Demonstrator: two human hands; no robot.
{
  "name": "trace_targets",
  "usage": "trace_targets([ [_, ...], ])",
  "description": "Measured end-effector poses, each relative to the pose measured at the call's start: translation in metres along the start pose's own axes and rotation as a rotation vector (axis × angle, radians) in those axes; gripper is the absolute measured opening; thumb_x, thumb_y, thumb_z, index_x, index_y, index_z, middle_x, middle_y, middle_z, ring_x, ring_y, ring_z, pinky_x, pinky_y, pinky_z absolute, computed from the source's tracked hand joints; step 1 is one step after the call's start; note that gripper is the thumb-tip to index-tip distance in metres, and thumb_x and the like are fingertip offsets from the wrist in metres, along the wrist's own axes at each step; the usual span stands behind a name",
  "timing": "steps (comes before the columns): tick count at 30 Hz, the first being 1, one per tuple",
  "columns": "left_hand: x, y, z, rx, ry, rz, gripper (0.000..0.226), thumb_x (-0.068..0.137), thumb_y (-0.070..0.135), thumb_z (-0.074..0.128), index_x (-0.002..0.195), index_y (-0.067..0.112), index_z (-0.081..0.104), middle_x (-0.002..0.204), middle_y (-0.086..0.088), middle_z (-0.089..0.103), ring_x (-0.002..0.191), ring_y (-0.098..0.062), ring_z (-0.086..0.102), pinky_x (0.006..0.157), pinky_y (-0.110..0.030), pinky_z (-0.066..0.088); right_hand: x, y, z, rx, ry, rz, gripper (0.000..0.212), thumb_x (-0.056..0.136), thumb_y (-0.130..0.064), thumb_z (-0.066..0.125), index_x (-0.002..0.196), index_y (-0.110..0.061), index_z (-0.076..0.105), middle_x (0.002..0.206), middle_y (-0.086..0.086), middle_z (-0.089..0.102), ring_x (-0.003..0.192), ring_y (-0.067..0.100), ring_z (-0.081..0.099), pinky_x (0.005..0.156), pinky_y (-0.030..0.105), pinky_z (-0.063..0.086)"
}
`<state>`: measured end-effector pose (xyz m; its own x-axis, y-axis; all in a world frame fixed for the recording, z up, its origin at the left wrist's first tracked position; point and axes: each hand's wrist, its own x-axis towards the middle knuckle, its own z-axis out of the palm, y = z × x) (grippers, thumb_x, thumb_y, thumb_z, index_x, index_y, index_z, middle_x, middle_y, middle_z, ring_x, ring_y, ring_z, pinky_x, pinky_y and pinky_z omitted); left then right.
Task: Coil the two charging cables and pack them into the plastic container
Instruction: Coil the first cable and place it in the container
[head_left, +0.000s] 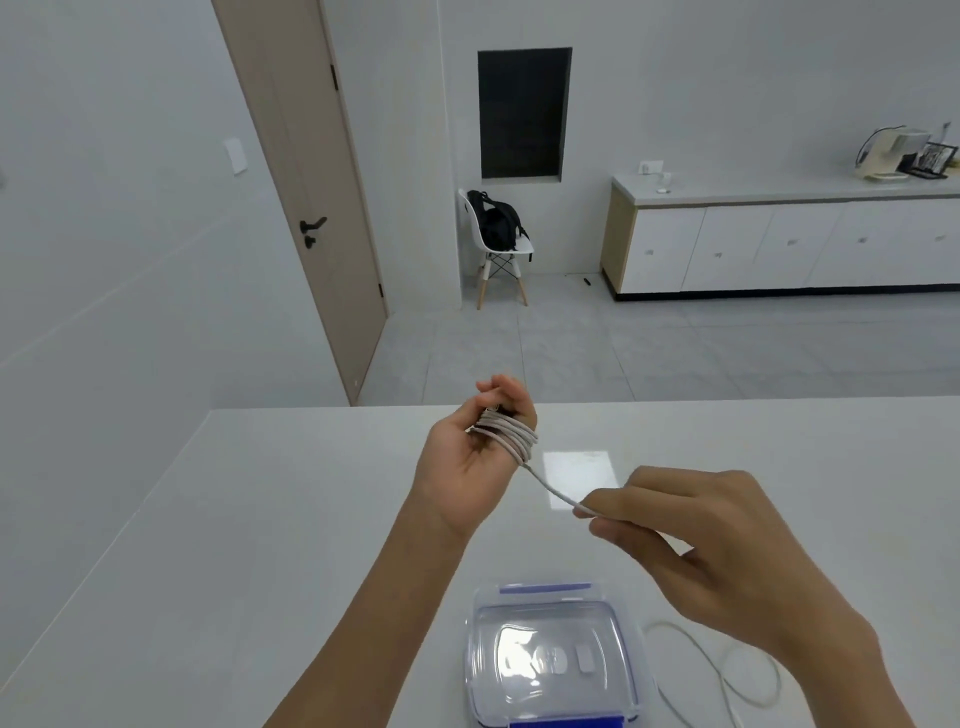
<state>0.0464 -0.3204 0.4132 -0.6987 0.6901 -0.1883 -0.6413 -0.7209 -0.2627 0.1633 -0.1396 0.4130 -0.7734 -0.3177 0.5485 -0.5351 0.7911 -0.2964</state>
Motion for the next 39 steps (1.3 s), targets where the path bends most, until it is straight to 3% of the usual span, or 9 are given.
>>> trace_targets([
  [4, 0.012, 0.005, -0.008, 0.024, 0.019, 0.078, 0.014, 0.089, -0.008, 0.044, 0.086, -0.001, 0.056, 0.073, -0.013, 0.056, 0.076, -0.022, 0.056, 0.074, -0.033, 0.053, 0.003, 0.002, 0.004, -0.014, -0.105, 0.014, 0.02, 0.095, -0.041, 0.052, 0.097, -0.035, 0.071, 0.07, -0.016, 0.063, 0.056, 0.008, 0.054, 0.045, 0.029, 0.046],
  [8, 0.014, -0.003, -0.006, 0.219, 0.053, 0.115, 0.015, 0.095, 0.0, 0.045, 0.084, 0.003, 0.054, 0.075, -0.01, 0.052, 0.073, -0.018, 0.055, 0.067, -0.039, 0.059, 0.007, 0.001, 0.002, -0.084, -0.023, -0.017, 0.021, 0.096, -0.037, 0.052, 0.095, -0.029, 0.072, 0.068, -0.014, 0.06, 0.054, 0.009, 0.049, 0.039, 0.029, 0.042],
  [11, 0.008, -0.027, -0.014, 0.553, 0.045, -0.005, 0.02, 0.1, 0.016, 0.047, 0.084, 0.005, 0.052, 0.08, -0.007, 0.047, 0.061, -0.016, 0.055, 0.069, -0.032, 0.058, 0.02, 0.001, -0.006, -0.17, 0.073, -0.083, 0.017, 0.093, -0.033, 0.06, 0.088, -0.025, 0.074, 0.069, -0.012, 0.064, 0.055, 0.012, 0.053, 0.041, 0.027, 0.039],
  [15, -0.002, -0.048, -0.02, 1.319, -0.048, 0.176, 0.041, 0.103, 0.033, 0.037, 0.083, 0.003, 0.057, 0.072, -0.004, 0.058, 0.067, -0.012, 0.058, 0.068, -0.021, 0.052, 0.034, 0.01, -0.013, -0.211, 0.126, -0.143, 0.012, 0.09, -0.031, 0.067, 0.083, -0.028, 0.076, 0.07, -0.013, 0.068, 0.056, 0.015, 0.054, 0.043, 0.03, 0.042],
  [17, -0.004, -0.049, -0.016, 1.448, -0.084, 0.172, 0.052, 0.103, 0.039, 0.027, 0.082, 0.004, 0.058, 0.068, 0.0, 0.064, 0.066, -0.01, 0.062, 0.069, -0.021, 0.053, 0.037, 0.015, -0.015, -0.19, 0.123, -0.142, 0.019, 0.091, -0.034, 0.062, 0.082, -0.027, 0.077, 0.071, -0.013, 0.069, 0.057, 0.015, 0.056, 0.042, 0.03, 0.042],
  [25, -0.01, -0.052, -0.037, 1.636, -0.158, -0.307, 0.096, 0.083, 0.079, 0.006, 0.083, 0.002, 0.062, 0.077, -0.021, 0.056, 0.063, -0.021, 0.06, 0.086, -0.039, 0.051, 0.045, 0.042, -0.011, 0.294, 0.171, 0.082, 0.006, 0.083, -0.023, 0.075, 0.079, -0.017, 0.073, 0.084, -0.008, 0.066, 0.067, 0.02, 0.059, 0.058, 0.026, 0.045],
  [29, -0.022, -0.061, -0.052, 1.688, -0.229, -0.596, 0.074, 0.09, 0.074, 0.021, 0.073, 0.013, 0.061, 0.077, -0.016, 0.057, 0.068, -0.017, 0.056, 0.09, -0.039, 0.041, 0.042, 0.06, 0.007, 0.482, 0.158, 0.352, 0.011, 0.078, -0.008, 0.078, 0.077, -0.017, 0.072, 0.078, -0.004, 0.068, 0.061, 0.022, 0.055, 0.056, 0.03, 0.045],
  [33, -0.028, -0.06, -0.047, 1.594, -0.275, -0.612, 0.062, 0.101, 0.053, 0.025, 0.063, 0.014, 0.055, 0.062, 0.003, 0.057, 0.063, -0.016, 0.05, 0.077, -0.029, 0.043, 0.022, 0.058, 0.04, 0.65, 0.212, 0.548, 0.011, 0.084, -0.007, 0.073, 0.078, -0.017, 0.071, 0.075, -0.002, 0.069, 0.049, 0.017, 0.052, 0.052, 0.027, 0.046],
  [39, -0.017, -0.039, -0.048, 1.39, -0.203, -0.442, 0.062, 0.104, 0.038, 0.025, 0.058, 0.005, 0.051, 0.061, -0.007, 0.054, 0.045, -0.014, 0.041, 0.056, -0.023, 0.051, -0.011, 0.06, 0.033, 1.005, 0.038, 0.469, 0.057, 0.093, -0.064, 0.042, 0.106, -0.019, 0.073, 0.101, 0.011, 0.072, 0.083, 0.029, 0.066, 0.067, 0.033, 0.056],
])
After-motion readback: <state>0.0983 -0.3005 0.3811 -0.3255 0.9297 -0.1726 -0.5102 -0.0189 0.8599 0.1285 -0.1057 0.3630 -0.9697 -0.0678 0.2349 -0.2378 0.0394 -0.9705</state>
